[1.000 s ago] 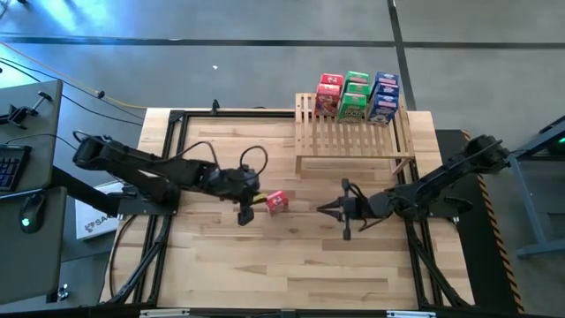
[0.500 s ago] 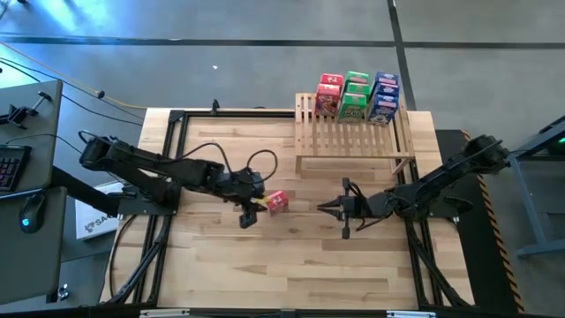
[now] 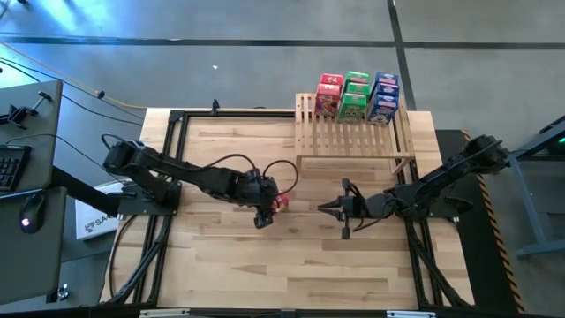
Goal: Stack cereal on shelf
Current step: Put the red cereal box on the shelf aligned with other red cereal box
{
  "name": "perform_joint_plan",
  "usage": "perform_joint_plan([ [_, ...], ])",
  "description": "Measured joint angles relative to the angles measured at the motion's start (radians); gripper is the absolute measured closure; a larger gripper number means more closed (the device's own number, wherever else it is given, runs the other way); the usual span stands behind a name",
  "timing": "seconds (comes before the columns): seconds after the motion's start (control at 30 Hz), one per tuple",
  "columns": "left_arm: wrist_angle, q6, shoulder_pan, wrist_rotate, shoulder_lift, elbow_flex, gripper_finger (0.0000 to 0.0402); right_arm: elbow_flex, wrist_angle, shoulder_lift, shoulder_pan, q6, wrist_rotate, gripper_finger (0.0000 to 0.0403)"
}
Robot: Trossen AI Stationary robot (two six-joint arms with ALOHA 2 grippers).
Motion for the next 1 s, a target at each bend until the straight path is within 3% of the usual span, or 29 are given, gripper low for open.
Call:
perform_joint_plan([
  [0.2, 0.001, -0.008, 0.002, 0.049, 0.033, 0.001, 0.0092, 0.0, -0.003, 0.0, 0.0, 0.001, 0.0, 0.0387],
  [0.33, -0.001, -0.015, 0.002, 0.029, 0.048, 0.001, 0.0098, 0.0, -0.003, 0.0, 0.0, 0.002, 0.001, 0.0387],
  [0.57, 0.001, 0.006, 0.002, -0.04, 0.048, 0.001, 0.0167, 0.0, -0.004, 0.0, 0.0, 0.01, 0.001, 0.0387],
  [0.8, 0.0, 0.083, 0.003, -0.036, 0.042, 0.001, 0.0242, 0.0, -0.005, 0.0, 0.0, 0.01, 0.001, 0.0387],
  [1.0, -0.002, 0.223, 0.043, -0.032, -0.039, 0.018, 0.0267, 0.0, -0.013, 0.0, 0.0, 0.01, 0.001, 0.0387],
])
